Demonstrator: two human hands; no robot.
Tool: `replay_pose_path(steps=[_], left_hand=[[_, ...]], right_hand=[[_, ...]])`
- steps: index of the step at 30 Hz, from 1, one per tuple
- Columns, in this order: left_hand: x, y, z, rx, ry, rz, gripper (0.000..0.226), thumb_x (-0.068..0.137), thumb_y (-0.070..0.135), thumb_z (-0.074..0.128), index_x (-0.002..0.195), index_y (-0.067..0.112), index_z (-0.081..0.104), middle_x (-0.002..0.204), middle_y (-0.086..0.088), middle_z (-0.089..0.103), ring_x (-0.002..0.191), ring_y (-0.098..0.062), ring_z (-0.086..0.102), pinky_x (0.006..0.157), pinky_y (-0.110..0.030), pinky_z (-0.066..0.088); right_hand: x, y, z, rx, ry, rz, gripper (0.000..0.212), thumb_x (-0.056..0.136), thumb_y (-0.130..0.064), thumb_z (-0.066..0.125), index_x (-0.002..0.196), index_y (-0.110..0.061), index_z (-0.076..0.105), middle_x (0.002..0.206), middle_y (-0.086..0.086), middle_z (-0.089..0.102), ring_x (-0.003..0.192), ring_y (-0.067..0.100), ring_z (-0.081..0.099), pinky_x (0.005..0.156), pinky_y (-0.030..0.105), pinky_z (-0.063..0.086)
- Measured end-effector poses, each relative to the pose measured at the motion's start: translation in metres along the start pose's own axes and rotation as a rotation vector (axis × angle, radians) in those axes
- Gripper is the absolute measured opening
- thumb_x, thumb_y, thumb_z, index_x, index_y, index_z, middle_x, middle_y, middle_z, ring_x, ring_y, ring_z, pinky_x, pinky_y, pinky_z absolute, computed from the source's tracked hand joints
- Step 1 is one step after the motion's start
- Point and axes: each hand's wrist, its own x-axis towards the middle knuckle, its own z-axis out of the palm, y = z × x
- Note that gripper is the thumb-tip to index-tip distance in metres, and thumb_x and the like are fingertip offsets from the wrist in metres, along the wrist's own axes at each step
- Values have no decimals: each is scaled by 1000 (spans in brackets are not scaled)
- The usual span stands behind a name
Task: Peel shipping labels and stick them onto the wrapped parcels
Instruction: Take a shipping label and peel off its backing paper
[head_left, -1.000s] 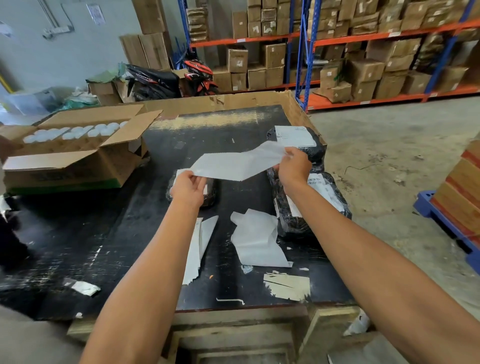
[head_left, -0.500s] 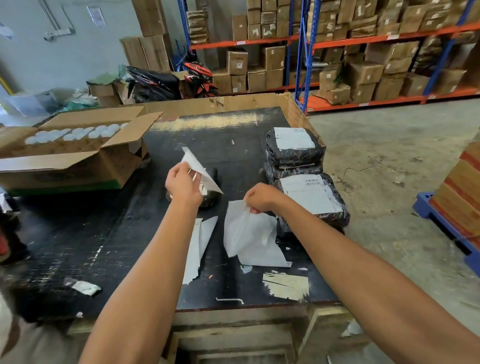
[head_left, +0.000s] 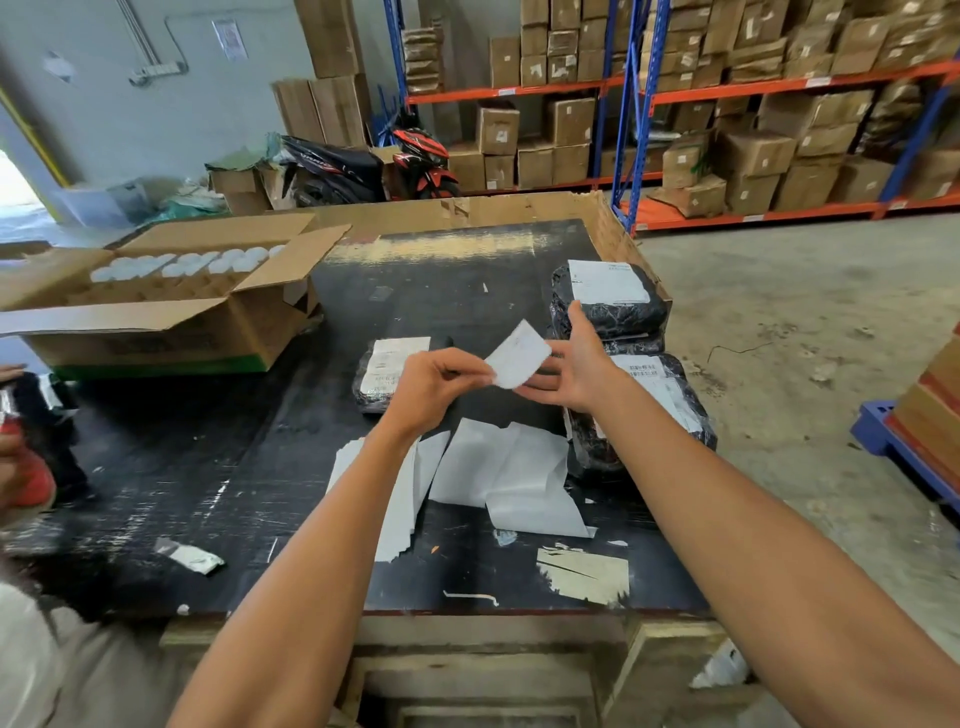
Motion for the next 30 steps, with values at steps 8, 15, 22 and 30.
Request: replay_pose_path(steps=[8, 15, 22, 30], left_hand=[[-11, -13, 5, 85, -30, -2, 15, 86, 3, 77, 101, 5, 79, 99, -3, 77, 91, -3, 72, 84, -13, 53], [-12, -11, 5, -130, 50, -299, 34, 97, 9, 64, 131, 11, 64, 112, -4, 73, 98, -14, 74, 90, -27, 59], [8, 18, 24, -371, 254, -481, 14, 96, 10, 65, 105, 0, 69, 103, -9, 77, 92, -20, 75, 70, -24, 59], [-1, 18, 32, -365, 467, -598, 10, 95, 12, 65, 86, 13, 70, 96, -10, 76, 84, -25, 71, 74, -45, 63]], right_hand=[[10, 8, -2, -308, 245, -295, 16, 92, 1, 63, 88, -15, 65, 115, 11, 73, 94, 27, 71, 77, 41, 62], [9, 2, -8, -388, 265, -442, 11, 92, -7, 64, 97, -17, 66, 107, 8, 73, 96, 28, 72, 79, 45, 63], [0, 10, 0, -419, 81, -422, 15, 97, -4, 60, 92, -18, 63, 109, 9, 72, 93, 26, 70, 71, 37, 60], [17, 32, 6, -478, 185, -485, 9, 94, -19, 63, 90, -22, 70, 97, 0, 76, 93, 24, 72, 85, 46, 61]])
